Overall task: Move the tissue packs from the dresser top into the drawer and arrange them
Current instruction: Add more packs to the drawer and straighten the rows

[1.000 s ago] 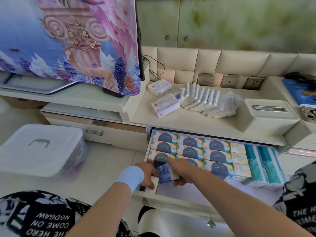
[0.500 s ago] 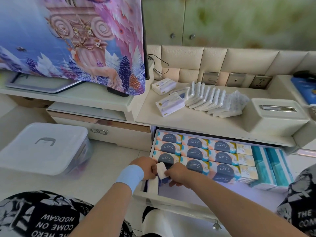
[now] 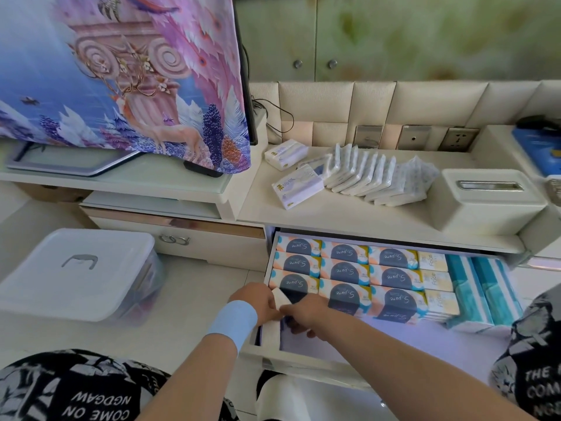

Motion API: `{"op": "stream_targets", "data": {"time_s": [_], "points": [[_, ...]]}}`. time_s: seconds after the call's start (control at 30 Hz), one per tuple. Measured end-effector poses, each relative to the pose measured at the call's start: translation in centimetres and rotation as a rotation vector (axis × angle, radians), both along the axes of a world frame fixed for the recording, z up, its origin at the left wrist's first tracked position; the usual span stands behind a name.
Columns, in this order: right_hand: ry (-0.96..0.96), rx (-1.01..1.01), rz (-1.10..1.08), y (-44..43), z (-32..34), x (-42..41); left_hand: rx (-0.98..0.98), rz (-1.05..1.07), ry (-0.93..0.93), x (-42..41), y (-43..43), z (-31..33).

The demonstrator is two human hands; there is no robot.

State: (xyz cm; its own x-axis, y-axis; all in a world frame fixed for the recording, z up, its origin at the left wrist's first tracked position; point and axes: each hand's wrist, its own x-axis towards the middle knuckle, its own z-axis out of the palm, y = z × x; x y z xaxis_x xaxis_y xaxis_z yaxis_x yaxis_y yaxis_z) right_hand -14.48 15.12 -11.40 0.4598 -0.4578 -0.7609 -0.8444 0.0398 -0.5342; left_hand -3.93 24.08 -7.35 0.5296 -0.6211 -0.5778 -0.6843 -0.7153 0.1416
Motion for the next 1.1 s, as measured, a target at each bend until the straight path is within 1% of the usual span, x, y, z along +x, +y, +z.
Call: {"op": "stream_targets", "data": {"time_s": [0.07,0.1,0.13,0.2,0.27,0.33,0.4,0.5,0.6,0.73,0.83,0.9,1.0,1.1], "points": [[-0.027,-0.090,0.014,0.1,-0.3,0.2,0.022,-0.008,-0.033,-0.1,0.0,0.1],[-0.037,-0.100,0.017,0.0,-0.2,0.2,0.022,-0.005,-0.037,-0.1,0.0,0.1],[-0.034,-0.072,0.007,0.0,0.2,0.3,0.017,-0.002,-0.036,-0.2,0.0,0.1],[-0.006,0.008,-0.077,-0.1,1.2,0.2,-0.005,0.009,-0.022,-0.2,0.0,0.0],[0.008,0.040,-0.163,-0.2,1.2,0.3,-0.052,0.053,0.025,-0.3,0.0,-0.2],[-0.029,0.063,-0.248,0.2,1.5,0.4,-0.112,0.120,0.103,-0.3,0.1,-0.3],[-0.040,0.060,-0.276,0.2,1.1,0.2,-0.131,0.133,0.116,-0.2,0.2,-0.4],[-0.049,0.036,-0.192,0.4,1.1,0.1,-0.108,0.089,0.078,0.1,0.4,-0.5],[-0.048,-0.015,-0.064,0.5,0.7,0.1,-0.143,0.132,0.074,0.2,0.8,-0.9],[-0.082,0.032,0.018,1.5,0.9,-0.3,-0.206,0.171,0.058,0.3,1.2,-0.7],[-0.139,-0.070,0.126,2.8,0.5,-0.1,-0.224,0.173,0.072,0.7,1.4,-0.7],[-0.185,-0.080,0.098,3.2,0.6,-0.2,-0.232,0.162,0.077,0.8,1.6,-0.7],[-0.268,-0.022,-0.002,2.9,0.3,-0.1,-0.233,0.071,0.083,1.0,1.8,-0.8],[-0.275,0.228,-0.143,2.3,0.7,0.0,-0.195,-0.016,0.087,1.1,2.1,-0.7]]}}
